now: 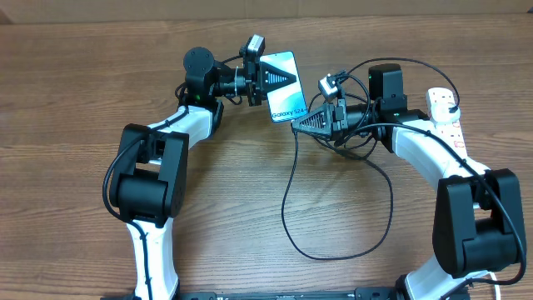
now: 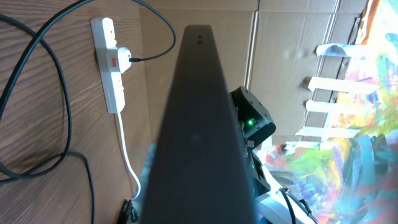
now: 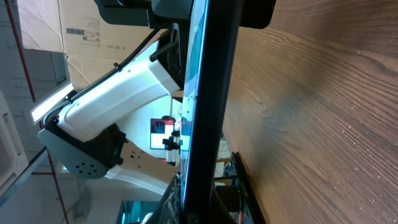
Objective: Plug charger to phone and switch on socket
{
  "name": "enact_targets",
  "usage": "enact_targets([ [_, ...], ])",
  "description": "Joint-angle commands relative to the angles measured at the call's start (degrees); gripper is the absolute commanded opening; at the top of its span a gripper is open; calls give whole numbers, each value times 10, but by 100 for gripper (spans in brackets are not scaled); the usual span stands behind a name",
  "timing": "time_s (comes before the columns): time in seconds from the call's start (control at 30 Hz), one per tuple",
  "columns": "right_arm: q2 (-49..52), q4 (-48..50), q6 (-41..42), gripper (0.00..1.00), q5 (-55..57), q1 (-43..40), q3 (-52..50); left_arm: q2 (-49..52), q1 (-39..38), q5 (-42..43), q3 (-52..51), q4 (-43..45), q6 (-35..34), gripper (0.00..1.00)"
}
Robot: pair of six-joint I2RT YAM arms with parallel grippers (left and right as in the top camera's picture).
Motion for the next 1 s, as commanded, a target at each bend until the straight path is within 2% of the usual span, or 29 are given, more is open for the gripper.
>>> enact_targets([
  [0.0,-10,12,-2,4,12,-8,13,-7,-37,65,1,6,9,4],
  [0.97,-10,12,-7,4,5,3,13,-7,13,-31,1,-13,29,4],
])
